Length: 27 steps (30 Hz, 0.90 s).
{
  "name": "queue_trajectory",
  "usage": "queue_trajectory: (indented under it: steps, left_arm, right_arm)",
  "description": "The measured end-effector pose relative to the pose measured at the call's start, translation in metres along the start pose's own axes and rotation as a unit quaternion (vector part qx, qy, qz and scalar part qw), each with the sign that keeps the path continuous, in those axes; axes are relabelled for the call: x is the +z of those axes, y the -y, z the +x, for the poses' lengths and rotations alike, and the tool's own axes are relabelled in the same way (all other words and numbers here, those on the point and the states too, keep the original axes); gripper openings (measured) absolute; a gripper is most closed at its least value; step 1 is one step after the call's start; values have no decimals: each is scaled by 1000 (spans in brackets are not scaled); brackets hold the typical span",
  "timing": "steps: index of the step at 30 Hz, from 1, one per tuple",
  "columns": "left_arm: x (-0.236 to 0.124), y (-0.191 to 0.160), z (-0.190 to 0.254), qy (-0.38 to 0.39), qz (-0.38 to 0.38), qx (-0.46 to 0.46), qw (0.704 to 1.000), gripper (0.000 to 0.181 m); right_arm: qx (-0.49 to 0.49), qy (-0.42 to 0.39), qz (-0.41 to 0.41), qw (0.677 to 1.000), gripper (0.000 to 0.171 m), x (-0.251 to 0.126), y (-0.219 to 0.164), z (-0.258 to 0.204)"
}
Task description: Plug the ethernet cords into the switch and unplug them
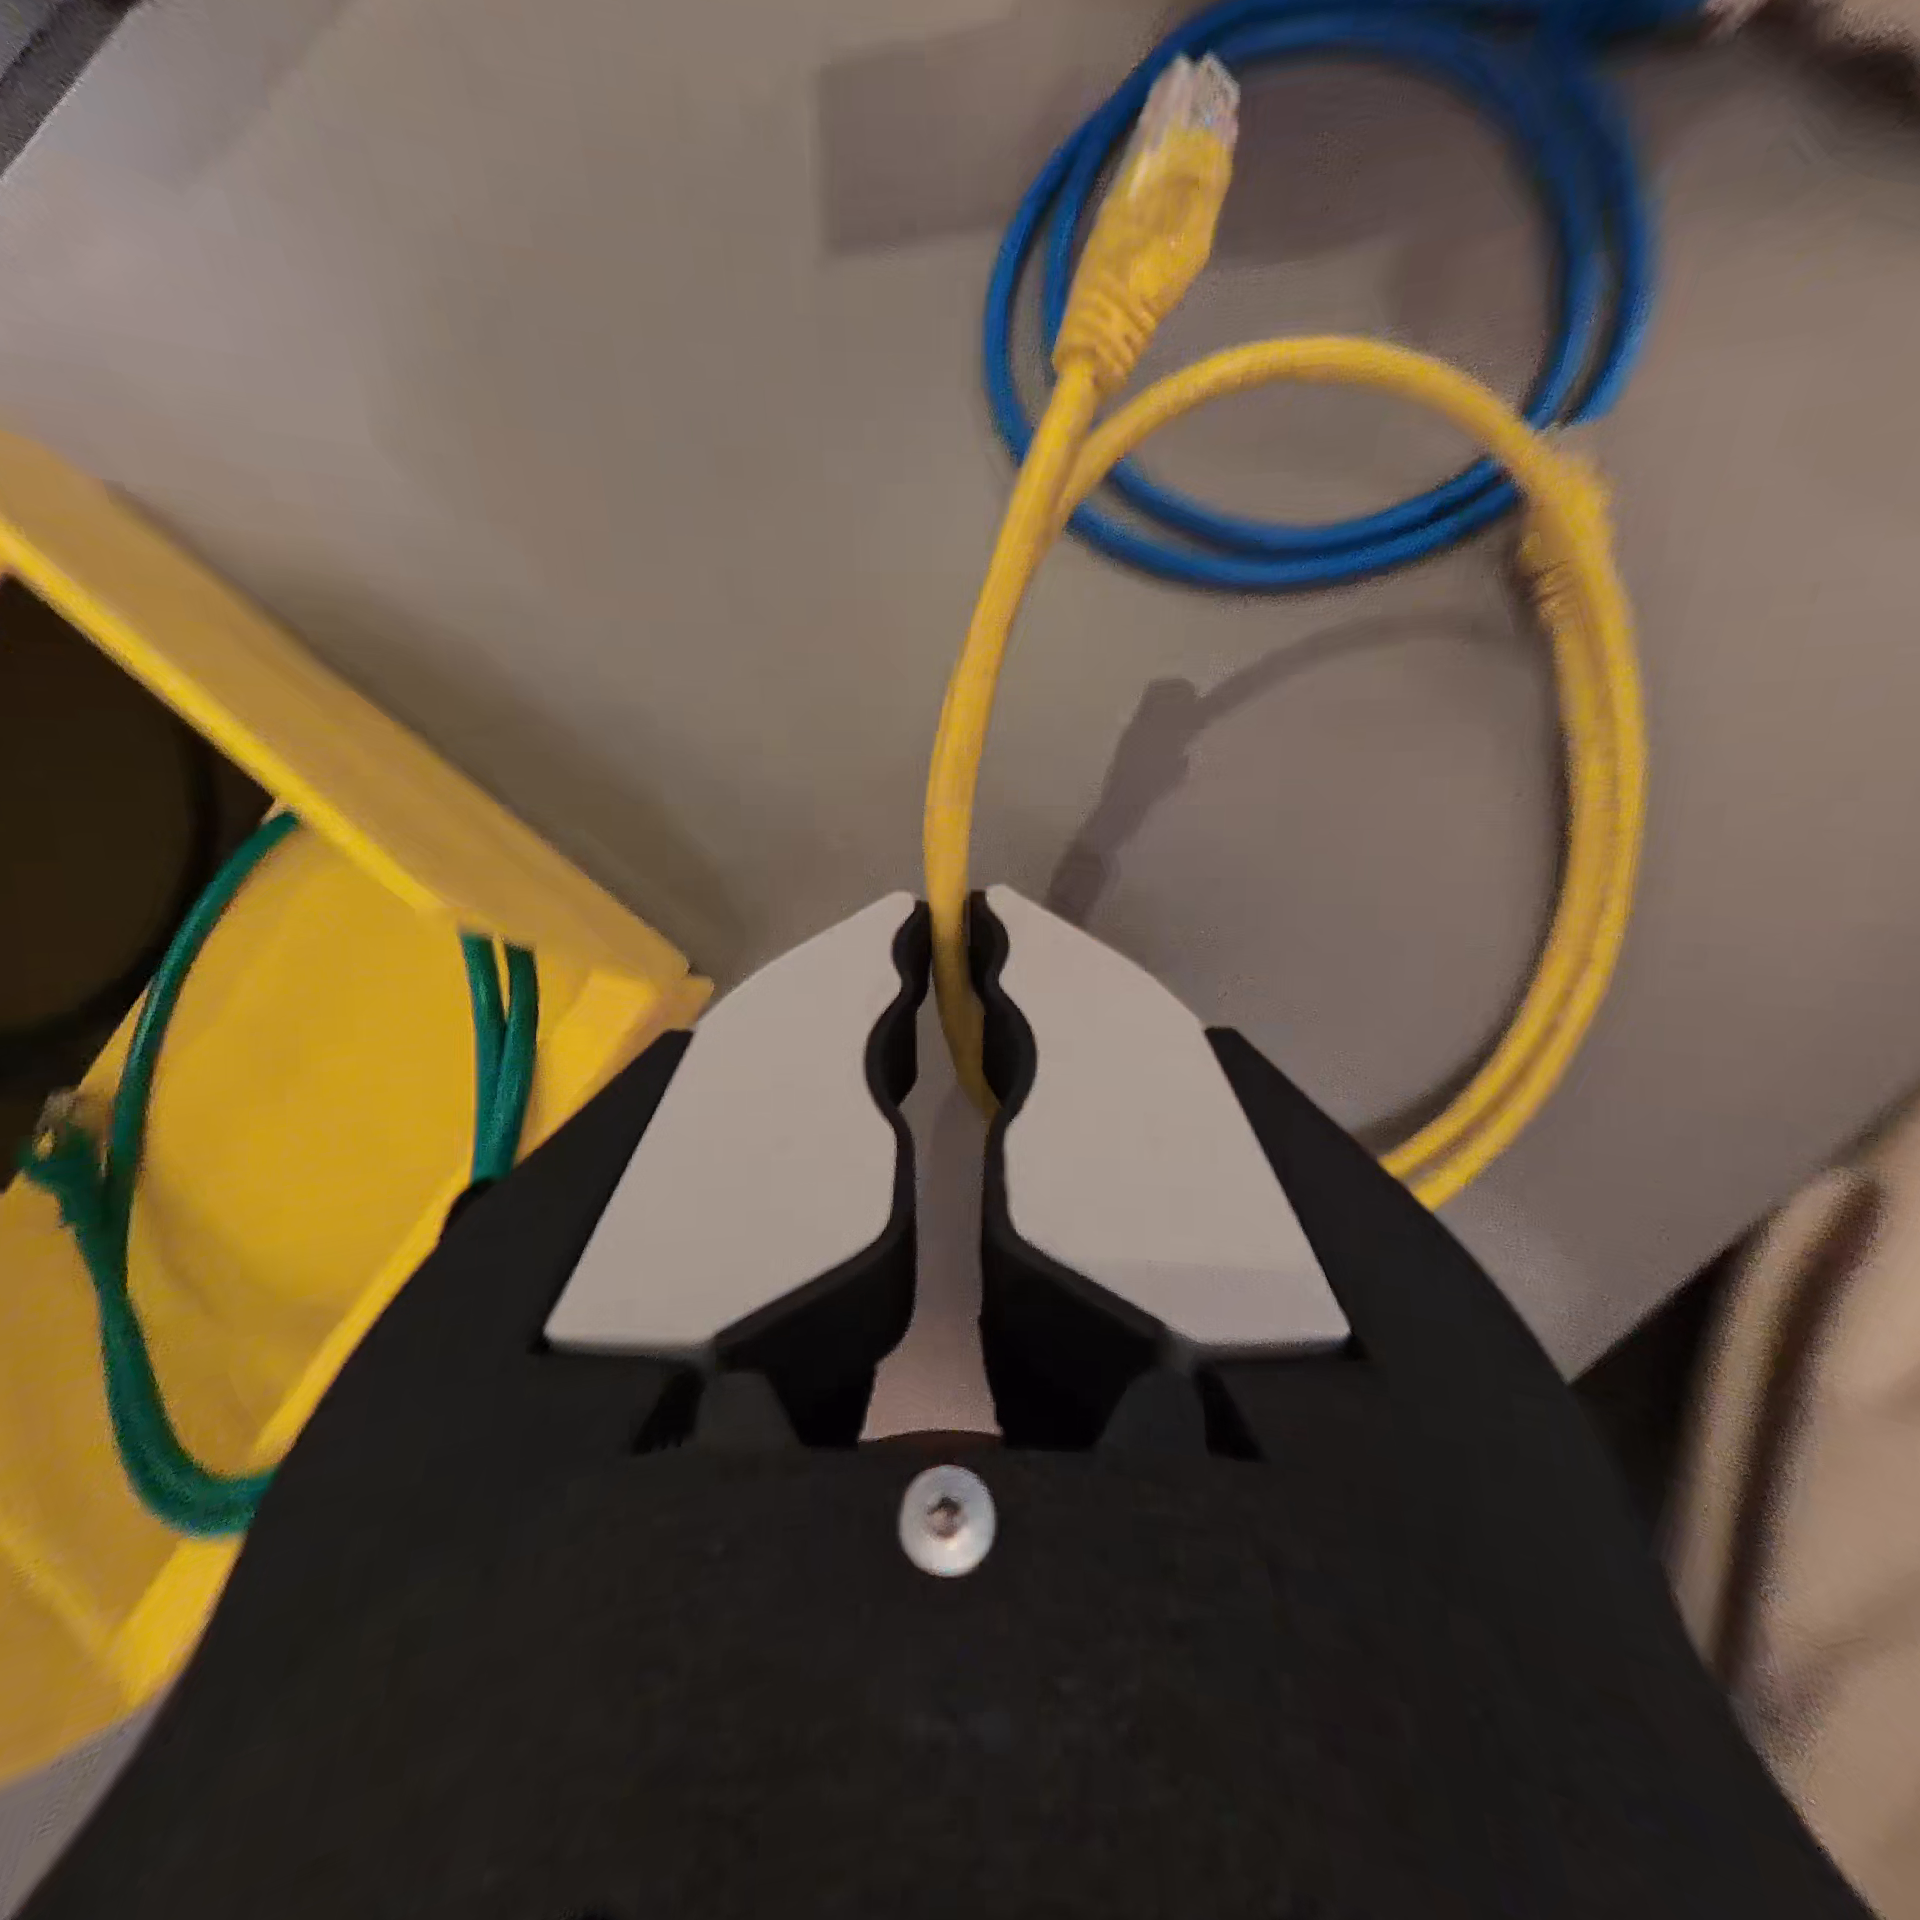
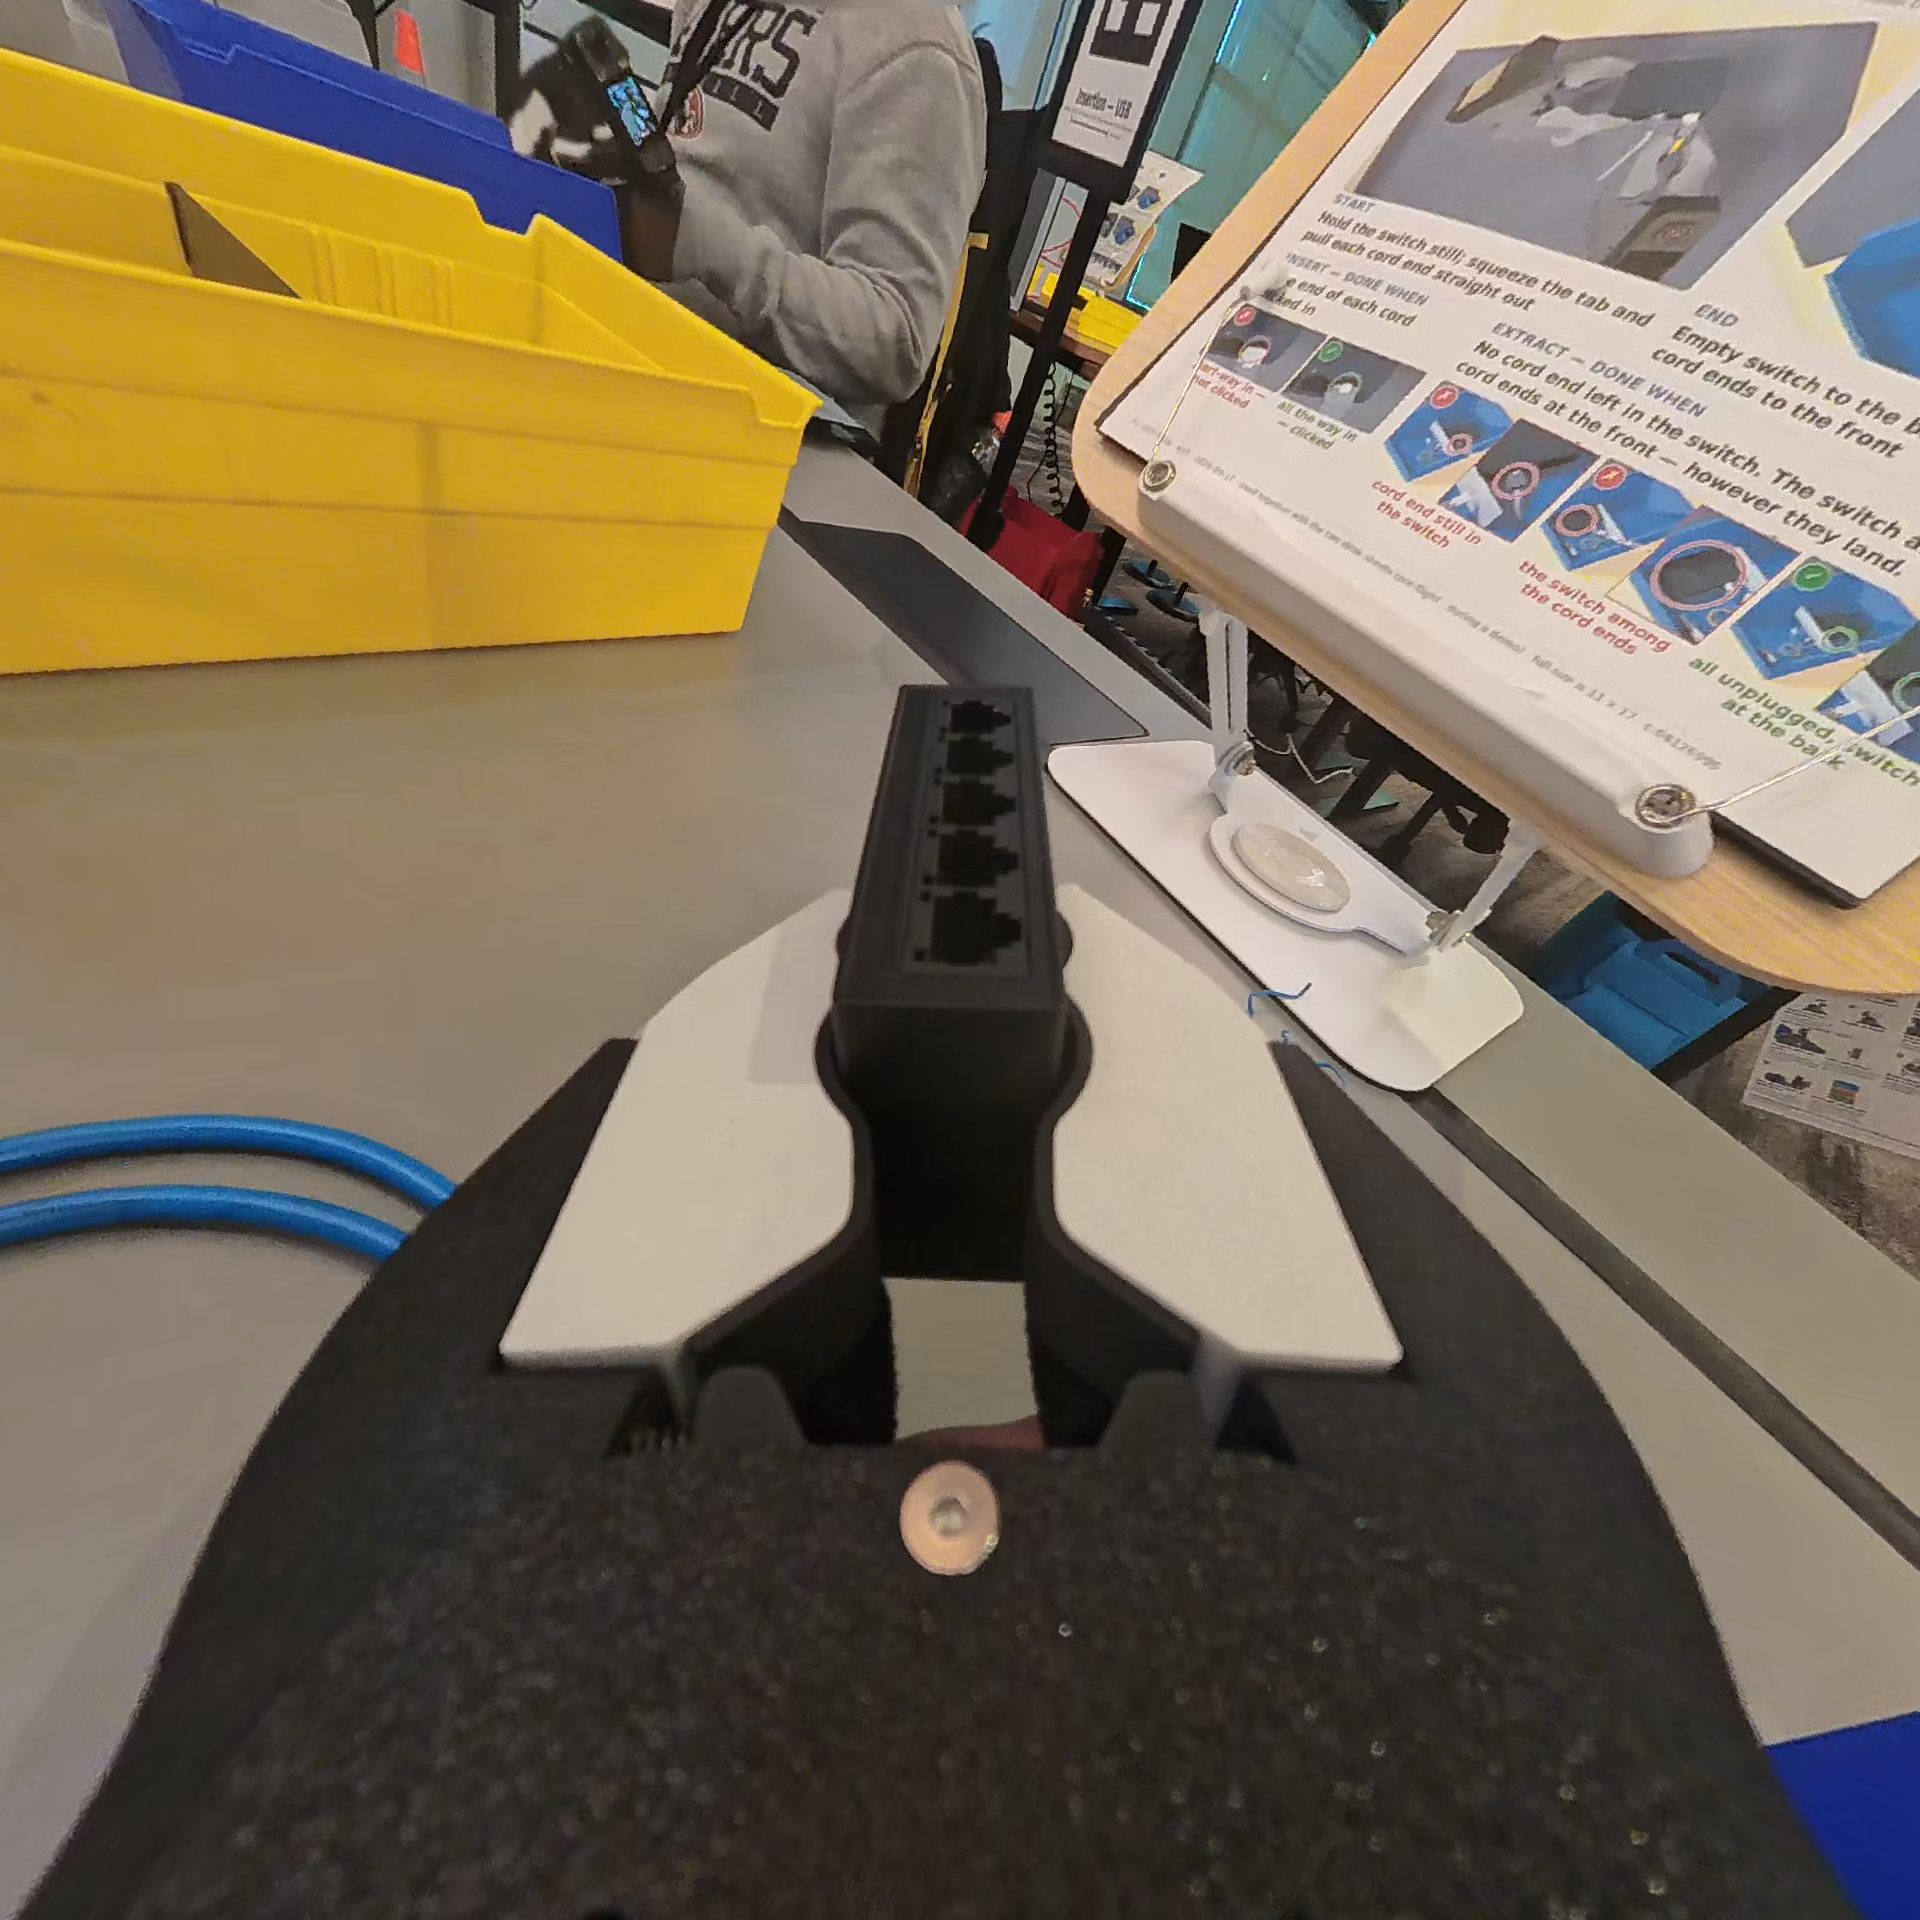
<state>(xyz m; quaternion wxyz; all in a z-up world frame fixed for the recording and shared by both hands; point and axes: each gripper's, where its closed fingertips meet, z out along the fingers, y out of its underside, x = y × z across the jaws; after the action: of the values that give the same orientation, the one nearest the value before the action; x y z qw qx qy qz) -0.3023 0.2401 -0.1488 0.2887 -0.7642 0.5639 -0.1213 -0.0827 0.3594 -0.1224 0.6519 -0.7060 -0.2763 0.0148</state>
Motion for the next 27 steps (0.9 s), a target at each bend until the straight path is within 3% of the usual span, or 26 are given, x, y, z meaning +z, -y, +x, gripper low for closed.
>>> queue_trajectory:
  steps: [3,9,12,18,25,27]
  left_arm:
    - [7,-27,1,37,-18,7,999,8]
    - [13,-58,9,27,-21,-16,999,14]
    - [6,-55,8,29,12,-18,999,21]
    - [5,-32,22,-43,98,-18,994,36]
    - [36,-19,1,-17,93,-3,995,35]
    - [42,-23,-1,-12,97,5,995,26]
  right_arm:
    - [-3,0,-1,1000,30,0,0,-1]
    - [-8,-1,-4,1000,30,1,-1,-2]
    - [-11,1,-7,1000,30,1,-1,-3]
    - [-16,3,-11,1000,30,2,-2,-4]
    - [-13,4,-9,1000,30,2,-2,-4]
    - [-12,4,-9,1000,30,2,-2,-4]
